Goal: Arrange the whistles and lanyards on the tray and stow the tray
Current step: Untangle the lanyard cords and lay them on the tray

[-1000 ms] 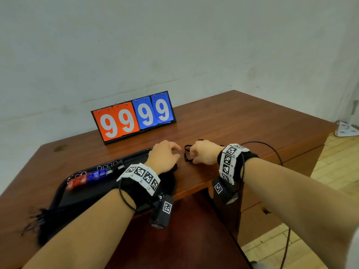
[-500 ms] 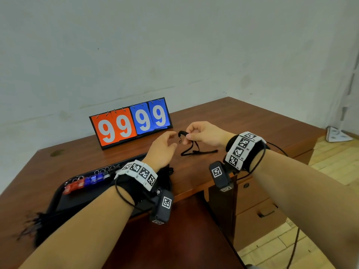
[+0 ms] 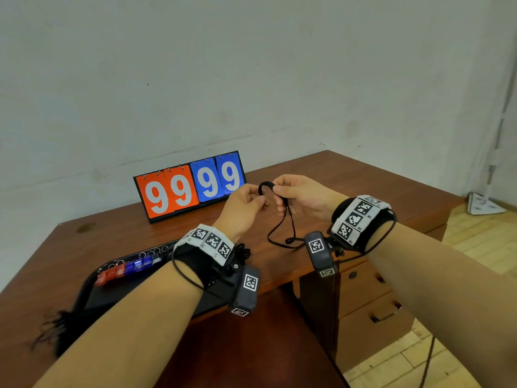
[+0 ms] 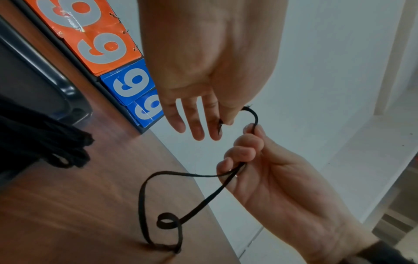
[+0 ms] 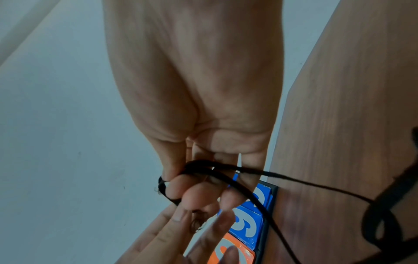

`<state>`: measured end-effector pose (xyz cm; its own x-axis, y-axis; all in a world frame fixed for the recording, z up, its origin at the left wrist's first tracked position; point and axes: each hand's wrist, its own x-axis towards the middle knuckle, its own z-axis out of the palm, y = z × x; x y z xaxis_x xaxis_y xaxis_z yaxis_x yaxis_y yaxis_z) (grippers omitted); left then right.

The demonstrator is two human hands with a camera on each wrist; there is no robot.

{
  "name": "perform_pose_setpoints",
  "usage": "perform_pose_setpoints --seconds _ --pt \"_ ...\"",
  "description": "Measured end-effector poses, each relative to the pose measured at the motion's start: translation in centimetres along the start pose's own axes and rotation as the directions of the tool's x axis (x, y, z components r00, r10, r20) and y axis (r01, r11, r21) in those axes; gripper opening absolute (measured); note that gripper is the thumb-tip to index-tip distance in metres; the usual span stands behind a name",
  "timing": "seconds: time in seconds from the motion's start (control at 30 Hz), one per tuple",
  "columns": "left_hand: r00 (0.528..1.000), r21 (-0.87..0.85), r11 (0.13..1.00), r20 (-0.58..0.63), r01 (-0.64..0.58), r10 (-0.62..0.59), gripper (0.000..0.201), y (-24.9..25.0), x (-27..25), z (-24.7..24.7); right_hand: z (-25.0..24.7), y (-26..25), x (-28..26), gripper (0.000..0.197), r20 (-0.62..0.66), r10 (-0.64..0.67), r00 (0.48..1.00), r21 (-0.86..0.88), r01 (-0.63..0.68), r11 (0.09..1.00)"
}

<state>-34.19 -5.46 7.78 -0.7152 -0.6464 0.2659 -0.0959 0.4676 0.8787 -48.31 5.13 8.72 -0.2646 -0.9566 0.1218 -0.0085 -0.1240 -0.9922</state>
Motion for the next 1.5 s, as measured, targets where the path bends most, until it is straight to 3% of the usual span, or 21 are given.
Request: perform_pose_setpoints --seconds 0.17,0.3,0.4,0.5,0.73,0.87,1.03,1.3,1.5 --pt "0.998 -0.035 0.999 -0.061 0.003 -0.005 0.012 0.3 0.2 0.0 -0.4 0.4 -0.8 0.009 -0.013 0.046 0.999 -0.037 -0.046 0.998" --pt "0.991 0.198 0.977 -0.093 -0.074 0.094 0.013 0.9 0.6 -0.6 -1.1 0.0 -0.7 0.024 -0.078 0.006 0.997 -0.126 -0.016 0.992" --pt "0.969 0.396 0.896 -0.056 -0.201 0.242 0.018 2.1 0.5 -0.8 -0.1 -1.0 -0.3 0.029 -0.060 -0.051 0.997 -0.121 0.044 0.992" --pt "0.954 0.440 0.864 -0.048 -0.244 0.294 0.018 3.0 0.4 -1.1 1.5 -1.4 0.4 0.027 -0.025 -0.105 0.994 -0.158 0.100 0.982" --pt "0.945 0.437 0.887 -0.201 -0.150 0.258 0.011 2.5 0.6 -3.5 2.1 -1.3 0.6 0.024 -0.041 -0.037 0.998 -0.236 0.027 0.971" --pt "0.941 0.334 0.940 -0.291 -0.068 0.171 0.012 1.1 0.9 -5.8 1.5 -1.6 0.3 0.023 -0.099 -0.043 0.994 -0.228 0.020 0.973" --pt "0.906 0.238 0.971 -0.412 0.000 0.101 0.014 0.0 0.6 -8.7 1.3 -2.1 0.0 0.022 -0.164 -0.039 0.986 -0.185 0.008 0.983" --pt "0.846 0.187 0.979 -0.532 0.076 0.036 0.019 -1.3 -0.8 -12.6 2.4 -2.4 0.5 0.018 -0.185 -0.069 0.980 -0.258 0.019 0.966" --pt "0.761 0.178 0.970 -0.648 0.167 -0.012 0.017 -2.3 -2.6 -16.8 2.6 -1.9 0.3 0.018 -0.205 -0.051 0.977 -0.271 -0.007 0.963"
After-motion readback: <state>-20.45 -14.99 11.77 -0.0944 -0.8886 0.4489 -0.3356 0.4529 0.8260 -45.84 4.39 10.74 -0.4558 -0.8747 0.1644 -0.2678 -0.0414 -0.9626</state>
